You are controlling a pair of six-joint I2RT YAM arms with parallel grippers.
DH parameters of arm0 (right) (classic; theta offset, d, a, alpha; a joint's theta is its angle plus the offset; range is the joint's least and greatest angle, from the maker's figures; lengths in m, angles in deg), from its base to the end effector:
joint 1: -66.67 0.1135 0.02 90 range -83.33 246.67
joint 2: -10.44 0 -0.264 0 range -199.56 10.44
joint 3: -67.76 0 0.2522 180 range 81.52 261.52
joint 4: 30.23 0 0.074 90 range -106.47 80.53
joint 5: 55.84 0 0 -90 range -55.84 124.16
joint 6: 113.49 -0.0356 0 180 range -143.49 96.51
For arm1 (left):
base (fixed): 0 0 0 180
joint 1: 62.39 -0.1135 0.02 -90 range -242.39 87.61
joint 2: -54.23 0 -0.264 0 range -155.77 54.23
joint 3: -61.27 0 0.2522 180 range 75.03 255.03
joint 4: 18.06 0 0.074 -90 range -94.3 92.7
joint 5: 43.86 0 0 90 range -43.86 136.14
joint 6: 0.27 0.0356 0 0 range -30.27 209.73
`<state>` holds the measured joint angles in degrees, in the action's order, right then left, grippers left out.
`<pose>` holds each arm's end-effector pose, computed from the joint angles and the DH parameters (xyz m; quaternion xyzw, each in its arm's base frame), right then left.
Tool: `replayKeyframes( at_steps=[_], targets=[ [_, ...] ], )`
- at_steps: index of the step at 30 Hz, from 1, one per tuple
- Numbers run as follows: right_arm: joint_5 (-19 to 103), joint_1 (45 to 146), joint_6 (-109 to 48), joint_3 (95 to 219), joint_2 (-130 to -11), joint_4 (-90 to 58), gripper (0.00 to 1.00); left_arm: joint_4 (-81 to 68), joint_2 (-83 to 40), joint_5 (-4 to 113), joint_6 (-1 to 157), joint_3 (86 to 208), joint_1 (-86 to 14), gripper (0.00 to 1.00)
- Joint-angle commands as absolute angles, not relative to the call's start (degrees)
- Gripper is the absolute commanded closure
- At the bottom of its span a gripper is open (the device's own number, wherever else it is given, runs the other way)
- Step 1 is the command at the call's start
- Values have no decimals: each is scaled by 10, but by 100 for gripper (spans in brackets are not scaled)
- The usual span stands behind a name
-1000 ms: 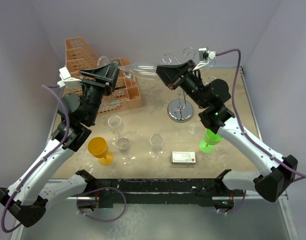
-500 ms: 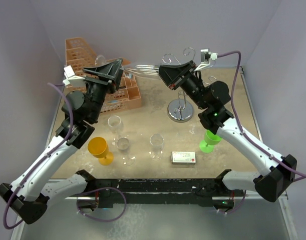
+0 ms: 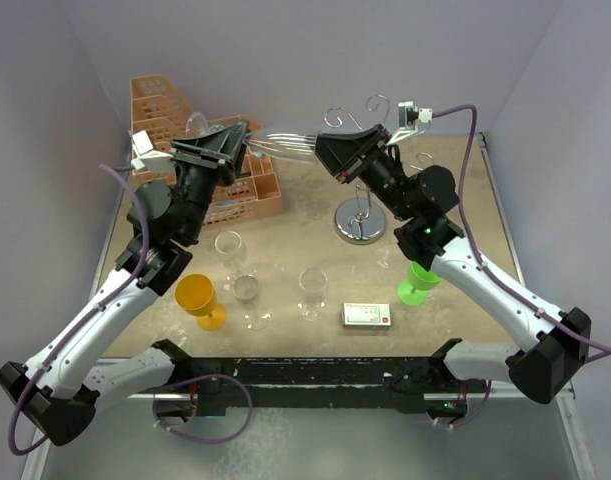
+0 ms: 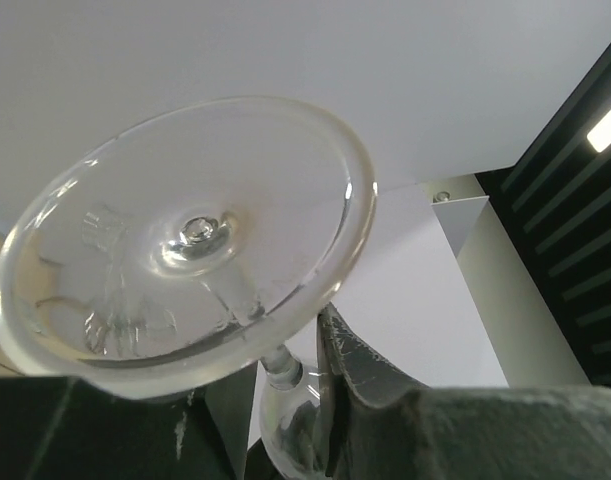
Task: Place the wine glass upside down on the wine glass rack
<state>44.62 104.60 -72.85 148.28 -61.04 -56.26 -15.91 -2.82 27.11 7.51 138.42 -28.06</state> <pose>0.2125 0.1738 0.4661 -0.0347 0.4651 0.6403 0.6104 0.1846 -0.1120 0.4549 -0.3576 0.4759 -0.6273 0.5021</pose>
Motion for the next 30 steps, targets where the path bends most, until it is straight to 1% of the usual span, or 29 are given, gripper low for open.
replayKeyframes(
  at_steps=[1, 3, 5, 6, 7, 10, 12, 14, 16, 19, 21, 24, 26, 30],
  targets=[
    [461, 1049, -741, 1482, -598, -610, 86, -209, -21, 279, 61, 1377, -278, 76],
    [462, 1049, -741, 1480, -599, -609, 86, -213, -20, 279, 60, 1374, -278, 81],
    [465, 1050, -739, 1478, -600, -609, 86, -215, -19, 276, 59, 1371, -278, 92],
    [465, 1050, -739, 1477, -600, -609, 85, -216, -19, 275, 60, 1371, -278, 99],
    [464, 1050, -737, 1476, -600, -606, 85, -217, -19, 275, 62, 1371, -278, 100],
    [448, 1050, -725, 1469, -590, -589, 78, -220, -21, 277, 75, 1373, -278, 100],
    [440, 1050, -712, 1467, -581, -570, 69, -224, -24, 279, 88, 1375, -278, 100],
    [430, 1050, -694, 1465, -569, -542, 57, -220, -25, 274, 111, 1380, -278, 100],
    [412, 1050, -672, 1457, -551, -507, 50, -210, -26, 268, 141, 1387, -278, 100],
    [370, 1050, -620, 1433, -520, -451, 43, -194, -22, 262, 211, 1398, -278, 100],
    [324, 1049, -596, 1407, -493, -417, 39, -161, -18, 255, 269, 1411, -279, 100],
    [297, 1050, -553, 1379, -450, -378, 33, -105, -17, 241, 369, 1435, -279, 100],
    [298, 1050, -531, 1369, -425, -362, 30, -84, -15, 248, 443, 1444, -278, 100],
    [326, 1050, -497, 1402, -406, -322, 27, -69, -7, 315, 587, 1448, -278, 100]
  ],
)
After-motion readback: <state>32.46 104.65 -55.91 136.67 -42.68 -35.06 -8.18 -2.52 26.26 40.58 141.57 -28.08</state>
